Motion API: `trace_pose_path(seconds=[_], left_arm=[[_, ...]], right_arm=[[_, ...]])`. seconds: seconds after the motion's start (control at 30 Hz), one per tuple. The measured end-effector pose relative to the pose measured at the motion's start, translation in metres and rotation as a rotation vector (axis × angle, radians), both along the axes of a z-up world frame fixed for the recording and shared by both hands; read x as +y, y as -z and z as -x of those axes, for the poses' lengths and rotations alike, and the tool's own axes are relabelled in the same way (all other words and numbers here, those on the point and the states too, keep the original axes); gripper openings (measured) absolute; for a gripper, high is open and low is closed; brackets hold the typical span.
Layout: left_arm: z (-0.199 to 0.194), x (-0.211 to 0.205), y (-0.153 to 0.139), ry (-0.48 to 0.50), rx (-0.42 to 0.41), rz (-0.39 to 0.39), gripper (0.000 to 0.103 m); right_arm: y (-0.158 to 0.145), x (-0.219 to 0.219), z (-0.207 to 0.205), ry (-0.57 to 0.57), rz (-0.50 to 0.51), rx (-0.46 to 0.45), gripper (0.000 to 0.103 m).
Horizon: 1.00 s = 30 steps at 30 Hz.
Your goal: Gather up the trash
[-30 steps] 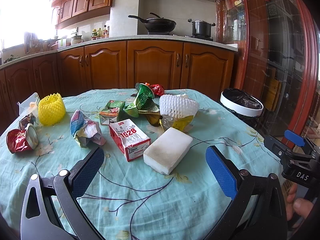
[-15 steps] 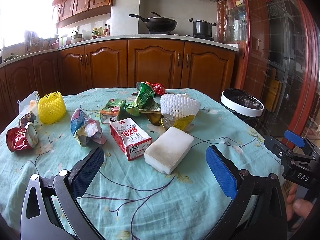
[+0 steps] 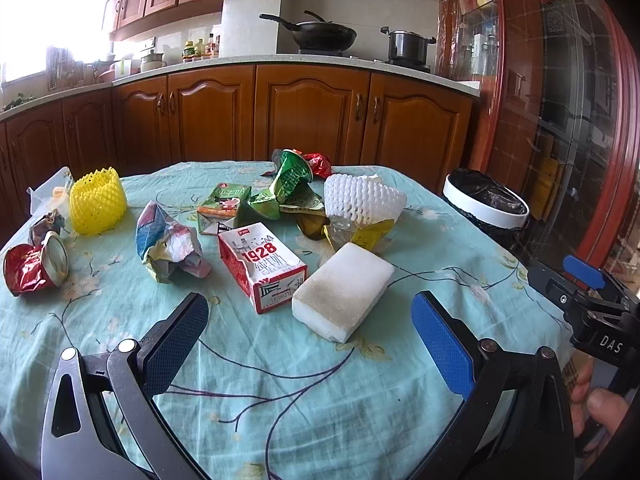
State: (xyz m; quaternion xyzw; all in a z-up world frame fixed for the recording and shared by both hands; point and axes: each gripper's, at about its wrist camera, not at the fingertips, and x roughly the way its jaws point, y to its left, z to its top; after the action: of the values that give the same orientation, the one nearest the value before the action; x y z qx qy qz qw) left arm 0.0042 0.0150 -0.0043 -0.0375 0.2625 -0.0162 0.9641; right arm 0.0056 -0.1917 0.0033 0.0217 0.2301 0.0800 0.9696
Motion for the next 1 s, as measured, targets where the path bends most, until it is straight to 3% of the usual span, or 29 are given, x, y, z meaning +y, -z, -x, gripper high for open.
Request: trace_pose_path(seconds=[0.33, 0.5, 0.6, 0.77, 1.0], left_arm=[[-0.011, 0.005, 0.005, 0.017, 0.047, -0.018, 0.103], [-0.023, 0.002, 0.005, 0.078, 0.079, -0.026, 0.103], [-0.032, -0.004, 0.001, 0.135, 0.088, -0.062, 0.102], [-0.052, -0.015, -0.005, 0.213, 0.111, -0.150, 0.102], [-0.084, -0.027, 0.002, 0.311, 0.200, -0.231, 0.099]], right_arm=[[-0.001, 0.000, -0.017, -0.057, -0.056, 0.047, 0.102], [-0.003, 0.001, -0.027, -0.095, -0.086, 0.070, 0.101], [-0.007, 0.002, -0.038, -0.128, -0.120, 0.095, 0.094], [-0.013, 0.009, -0.072, -0.205, -0.208, 0.163, 0.073], [-0.011, 0.027, -0.128, -0.297, -0.318, 0.270, 0.060]])
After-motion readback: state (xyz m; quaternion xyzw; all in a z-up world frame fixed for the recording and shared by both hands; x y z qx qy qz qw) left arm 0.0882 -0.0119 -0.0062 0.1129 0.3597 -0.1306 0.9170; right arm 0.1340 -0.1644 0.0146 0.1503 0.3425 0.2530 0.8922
